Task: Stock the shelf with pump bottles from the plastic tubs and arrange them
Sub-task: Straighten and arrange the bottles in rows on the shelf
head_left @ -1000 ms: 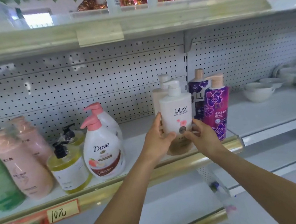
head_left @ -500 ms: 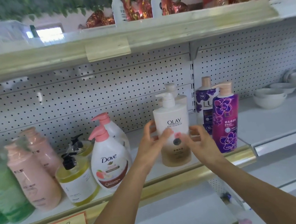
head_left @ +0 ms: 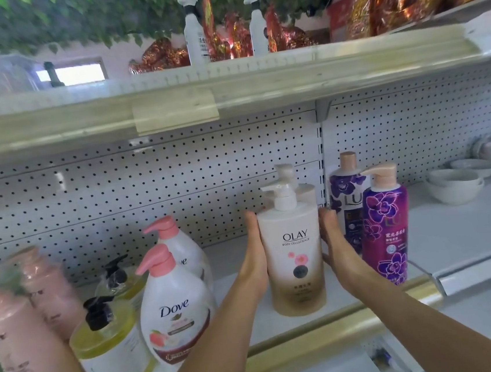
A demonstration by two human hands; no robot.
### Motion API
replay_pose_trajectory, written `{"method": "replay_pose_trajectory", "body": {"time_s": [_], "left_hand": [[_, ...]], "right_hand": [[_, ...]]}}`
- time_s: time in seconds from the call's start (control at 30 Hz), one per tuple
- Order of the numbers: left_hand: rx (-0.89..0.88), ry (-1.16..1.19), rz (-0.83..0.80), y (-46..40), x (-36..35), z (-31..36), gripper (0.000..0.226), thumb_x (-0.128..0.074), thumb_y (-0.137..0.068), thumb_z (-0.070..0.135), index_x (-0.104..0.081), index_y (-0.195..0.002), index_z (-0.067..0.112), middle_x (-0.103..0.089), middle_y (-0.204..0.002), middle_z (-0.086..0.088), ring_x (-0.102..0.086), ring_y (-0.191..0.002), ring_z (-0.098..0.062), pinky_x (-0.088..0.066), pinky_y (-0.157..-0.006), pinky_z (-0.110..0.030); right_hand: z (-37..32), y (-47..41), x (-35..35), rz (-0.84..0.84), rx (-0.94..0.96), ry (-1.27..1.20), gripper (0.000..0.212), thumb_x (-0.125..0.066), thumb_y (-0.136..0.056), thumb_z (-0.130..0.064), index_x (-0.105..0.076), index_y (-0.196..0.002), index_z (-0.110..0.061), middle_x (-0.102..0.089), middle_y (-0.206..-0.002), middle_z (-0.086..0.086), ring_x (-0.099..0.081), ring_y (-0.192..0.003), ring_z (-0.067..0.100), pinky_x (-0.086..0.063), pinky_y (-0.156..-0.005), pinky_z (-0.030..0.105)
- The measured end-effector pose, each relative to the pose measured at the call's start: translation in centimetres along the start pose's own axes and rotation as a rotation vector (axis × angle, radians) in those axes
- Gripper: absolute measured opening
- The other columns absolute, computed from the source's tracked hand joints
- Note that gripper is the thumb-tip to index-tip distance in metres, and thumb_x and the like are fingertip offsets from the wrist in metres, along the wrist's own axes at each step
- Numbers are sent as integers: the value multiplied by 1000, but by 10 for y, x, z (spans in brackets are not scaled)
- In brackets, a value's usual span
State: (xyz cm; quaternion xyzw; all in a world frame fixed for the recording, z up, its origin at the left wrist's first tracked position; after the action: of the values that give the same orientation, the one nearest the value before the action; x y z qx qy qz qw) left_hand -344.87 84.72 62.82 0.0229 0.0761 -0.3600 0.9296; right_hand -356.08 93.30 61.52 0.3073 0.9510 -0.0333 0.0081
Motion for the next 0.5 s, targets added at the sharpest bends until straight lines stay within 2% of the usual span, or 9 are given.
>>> {"method": "replay_pose_trajectory", "body": {"time_s": [0.07, 0.1, 0.13, 0.17, 0.23, 0.27, 0.33, 0.4, 0.5], "left_hand": [[-45, -48, -50, 0, -1, -2, 99, -18, -68, 85, -55, -136, 24, -70, -120, -2, -67, -108, -13, -51, -90, -28], [-81, -69, -68, 0, -2, -1, 104, -23, -64, 91, -54, -136, 24, -68, -123, -2, -66, -110, -13, -52, -92, -28], [-124, -87, -71, -2, -3, 1, 108, -32, -59, 97, -53, -137, 24, -67, -125, -2, -66, -112, -15, -53, -92, -29], [-167, -106, -54, -3, -3, 3, 111, -43, -55, 98, -52, -136, 23, -68, -125, -4, -66, -111, -18, -55, -92, -32], [-214, -130, -15, -5, -4, 8, 109, -56, -56, 92, -51, -136, 18, -70, -119, -10, -70, -104, -23, -58, -87, -39], [-219, -130, 10, -4, -4, 10, 103, -58, -60, 87, -51, -134, 15, -72, -113, -10, -72, -97, -21, -60, -79, -35], [-257, -116, 55, -2, -3, 18, 81, -60, -71, 67, -56, -126, 8, -74, -99, -6, -73, -81, -10, -55, -62, -20], [-282, -106, 40, -2, -6, 20, 63, -60, -77, 51, -58, -120, 5, -73, -93, -4, -72, -76, -6, -52, -59, -16], [-256, -162, -5, -7, -5, 14, 77, -70, -69, 61, -56, -127, 12, -72, -110, -8, -72, -94, -13, -55, -70, -18]], "right_hand": [[1, -9, 2, -31, 30, 48, 89, -32, -77, -86, -37, -143, -27, -47, -144, -3, -49, -124, 16, -36, -111, 47], [-1, -11, 1, -57, 43, 53, 87, -38, -76, -84, -27, -148, -38, -42, -145, -11, -45, -128, 14, -36, -110, 47], [0, -14, 1, -82, 50, 67, 84, -46, -71, -85, -25, -145, -53, -37, -148, -17, -42, -130, 11, -36, -110, 48], [0, -14, 0, -106, 67, 84, 83, -52, -67, -84, -24, -141, -59, -34, -151, -19, -42, -132, 9, -37, -109, 47], [-1, -7, -5, -148, 136, 146, 96, -61, -67, -78, -15, -147, -52, -35, -152, -17, -41, -135, 6, -36, -111, 42], [-2, -4, -7, -150, 164, 186, 104, -67, -65, -76, -11, -149, -49, -37, -150, -14, -41, -135, 8, -35, -112, 42], [0, -5, -3, -94, 177, 222, 116, -79, -58, -69, -9, -148, -49, -43, -146, -7, -44, -134, 14, -36, -111, 48], [-1, -9, -2, -86, 201, 276, 121, -86, -52, -66, -12, -147, -51, -44, -144, -4, -45, -133, 18, -39, -108, 53], [-8, -10, 2, -84, 197, 293, 119, -86, -47, -67, -20, -145, -49, -42, -142, -8, -44, -131, 15, -42, -106, 50]]}}
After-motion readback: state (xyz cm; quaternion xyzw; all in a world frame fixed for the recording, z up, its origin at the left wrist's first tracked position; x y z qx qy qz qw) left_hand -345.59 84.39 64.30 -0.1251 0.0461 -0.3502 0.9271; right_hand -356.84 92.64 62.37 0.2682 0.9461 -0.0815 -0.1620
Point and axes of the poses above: each hand's wrist, its own y-axis away from the middle knuckle, its own x-axis out of the back of the hand, z = x × y, the point moved 9 cm from there along -y, towards the middle knuckle
